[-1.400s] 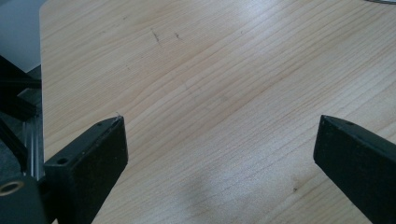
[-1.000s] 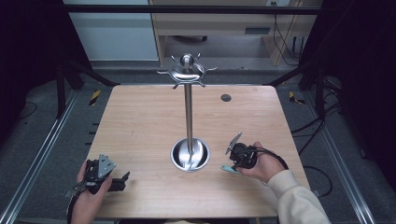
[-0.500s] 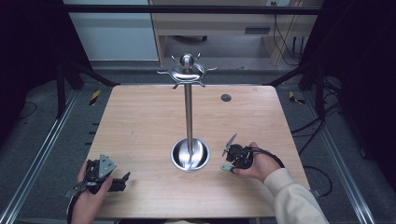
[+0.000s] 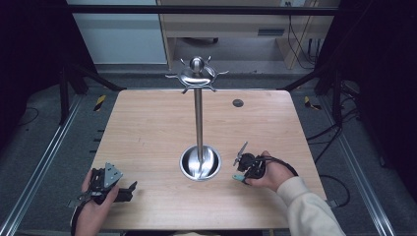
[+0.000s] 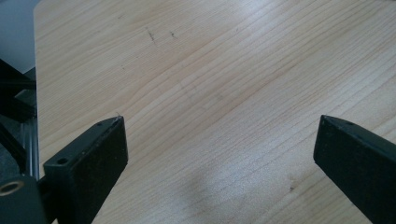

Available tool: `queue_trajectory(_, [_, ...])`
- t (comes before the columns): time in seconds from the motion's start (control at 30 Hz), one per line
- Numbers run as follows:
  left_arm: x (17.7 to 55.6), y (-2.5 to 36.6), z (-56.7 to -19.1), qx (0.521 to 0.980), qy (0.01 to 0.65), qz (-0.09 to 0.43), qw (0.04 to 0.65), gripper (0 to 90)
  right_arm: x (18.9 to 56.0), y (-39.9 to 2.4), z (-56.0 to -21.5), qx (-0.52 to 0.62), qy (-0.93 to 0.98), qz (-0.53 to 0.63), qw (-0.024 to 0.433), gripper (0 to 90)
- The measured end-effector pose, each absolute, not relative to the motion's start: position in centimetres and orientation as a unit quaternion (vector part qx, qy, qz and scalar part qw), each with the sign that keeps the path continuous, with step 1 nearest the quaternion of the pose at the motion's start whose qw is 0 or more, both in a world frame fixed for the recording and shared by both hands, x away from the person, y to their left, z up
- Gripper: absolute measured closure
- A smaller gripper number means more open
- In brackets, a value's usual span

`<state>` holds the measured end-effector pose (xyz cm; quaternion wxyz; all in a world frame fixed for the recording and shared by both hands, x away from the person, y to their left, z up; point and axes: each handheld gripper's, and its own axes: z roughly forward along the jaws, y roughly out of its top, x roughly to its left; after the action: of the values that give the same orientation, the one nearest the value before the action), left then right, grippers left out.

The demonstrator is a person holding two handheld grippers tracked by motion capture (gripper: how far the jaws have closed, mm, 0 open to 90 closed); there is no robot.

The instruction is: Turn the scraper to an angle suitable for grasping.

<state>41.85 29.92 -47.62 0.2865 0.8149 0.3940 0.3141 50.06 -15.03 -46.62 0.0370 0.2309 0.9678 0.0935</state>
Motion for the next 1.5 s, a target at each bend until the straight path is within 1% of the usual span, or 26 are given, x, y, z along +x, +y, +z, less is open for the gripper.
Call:
queue_trajectory(0.33, [41.9, 29.9, -47.6, 0.815, 0.394, 0.314, 0.287, 2.7, 50.1, -15.3, -46.6, 0.233, 0.967, 0.098, 0.036, 74.0])
queue_trajectory(0.47, [41.9, 29.9, -47.7, 0.814, 0.395, 0.314, 0.287, 2.7, 50.0, -15.5, -46.1, 0.238, 0.964, 0.109, 0.034, 74.4])
queue_trajectory(0.73, [41.8, 30.0, -47.8, 0.812, 0.4, 0.31, 0.292, 2.7, 50.4, -16.3, -43.2, 0.258, 0.955, 0.131, 0.058, 74.5])
queue_trajectory(0.9, [41.7, 30.3, -47.6, 0.807, 0.402, 0.313, 0.298, 2.7, 50.5, -16.8, -40.6, 0.267, 0.949, 0.15, 0.08, 74.6])
queue_trajectory(1.07, [41.8, 30.3, -47.7, 0.805, 0.407, 0.312, 0.298, 2.8, 50.1, -17.3, -38.2, 0.271, 0.937, 0.2, 0.098, 74.6])
queue_trajectory(1.23, [41.8, 30.2, -47.6, 0.807, 0.404, 0.311, 0.299, 2.8, 50.1, -17.6, -37.0, 0.267, 0.93, 0.228, 0.11, 74.6])
queue_trajectory(1.4, [41.8, 30.5, -47.7, 0.803, 0.411, 0.308, 0.301, 2.9, 50.1, -18.3, -35.8, 0.271, 0.922, 0.254, 0.109, 74.7])
queue_trajectory(1.5, [41.8, 30.5, -47.5, 0.801, 0.41, 0.311, 0.306, 2.9, 50.0, -18.8, -35.0, 0.275, 0.917, 0.263, 0.121, 74.8])
